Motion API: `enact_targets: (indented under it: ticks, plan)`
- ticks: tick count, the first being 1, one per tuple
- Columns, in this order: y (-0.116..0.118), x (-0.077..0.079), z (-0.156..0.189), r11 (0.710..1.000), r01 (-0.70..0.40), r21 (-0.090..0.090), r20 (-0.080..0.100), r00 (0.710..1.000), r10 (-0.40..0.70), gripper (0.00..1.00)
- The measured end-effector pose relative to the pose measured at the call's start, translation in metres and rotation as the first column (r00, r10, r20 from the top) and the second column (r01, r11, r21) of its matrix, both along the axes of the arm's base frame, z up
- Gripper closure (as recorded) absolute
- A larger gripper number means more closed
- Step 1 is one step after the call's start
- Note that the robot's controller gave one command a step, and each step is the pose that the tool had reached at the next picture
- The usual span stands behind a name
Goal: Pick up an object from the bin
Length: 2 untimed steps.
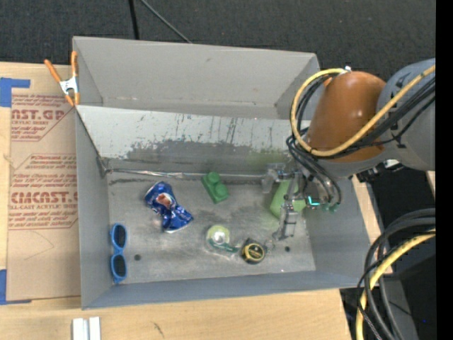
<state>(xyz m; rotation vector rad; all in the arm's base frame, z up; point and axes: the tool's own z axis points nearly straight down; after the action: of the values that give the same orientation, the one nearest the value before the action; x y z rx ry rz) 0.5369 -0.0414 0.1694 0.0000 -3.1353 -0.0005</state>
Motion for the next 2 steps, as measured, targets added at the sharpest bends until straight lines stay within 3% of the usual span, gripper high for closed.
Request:
enact_targets:
  ticks: [1,2]
  plan:
    - [0.048,-0.037,-0.102,0.955,-0.297,0.002,0.004,0.955,0.297,0.0]
    - [0.063,-0.007,-0.1,0.955,-0.295,0.0,0.01,0.955,0.295,0.0]
